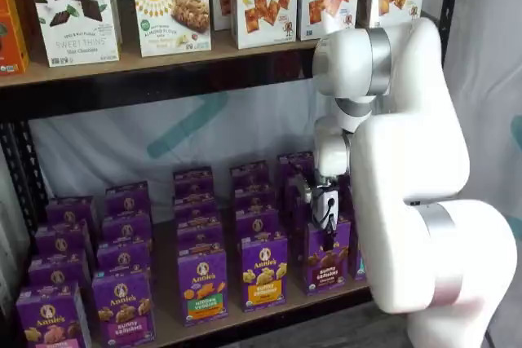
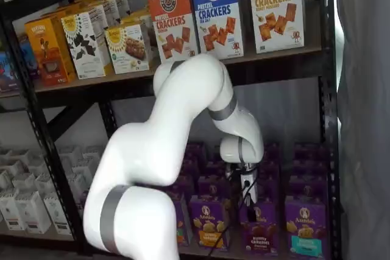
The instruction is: Pick up the purple box with a brown patch in the center, on the bottom shelf, the fifth box from the left
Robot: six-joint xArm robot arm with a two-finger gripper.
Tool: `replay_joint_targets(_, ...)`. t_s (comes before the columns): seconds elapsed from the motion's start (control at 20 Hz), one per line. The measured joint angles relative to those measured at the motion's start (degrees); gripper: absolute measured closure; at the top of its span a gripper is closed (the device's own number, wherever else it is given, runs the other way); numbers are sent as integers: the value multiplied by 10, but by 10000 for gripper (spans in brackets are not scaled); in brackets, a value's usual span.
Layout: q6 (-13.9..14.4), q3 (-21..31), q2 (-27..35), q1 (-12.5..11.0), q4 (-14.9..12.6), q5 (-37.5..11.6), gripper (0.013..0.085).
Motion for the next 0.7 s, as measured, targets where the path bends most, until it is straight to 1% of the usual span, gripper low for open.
replay_joint_targets(0.05,-2,0,0,-1,1,-1,170)
replay_joint_targets(0.15,-8,2,0,-3,6,-3,250)
replay_joint_targets(0.2,-9,2,-1,-3,7,-2,250)
replay_joint_targets(0.3,-10,4,-2,-4,6,-2,330)
replay_joint_targets(0.35,-10,5,-3,-4,7,-2,330)
replay_joint_targets(0.4,-11,6,-4,-4,7,-2,370)
replay_joint_targets(0.45,-11,7,-4,-5,7,-3,370)
replay_joint_targets(0.5,-12,8,-5,-5,8,-4,410)
replay_joint_targets(0.55,-13,9,-5,-5,10,-4,410)
replay_joint_targets(0.65,-15,11,-7,-5,11,-4,490)
replay_joint_targets(0.7,-15,13,-8,-5,12,-6,490)
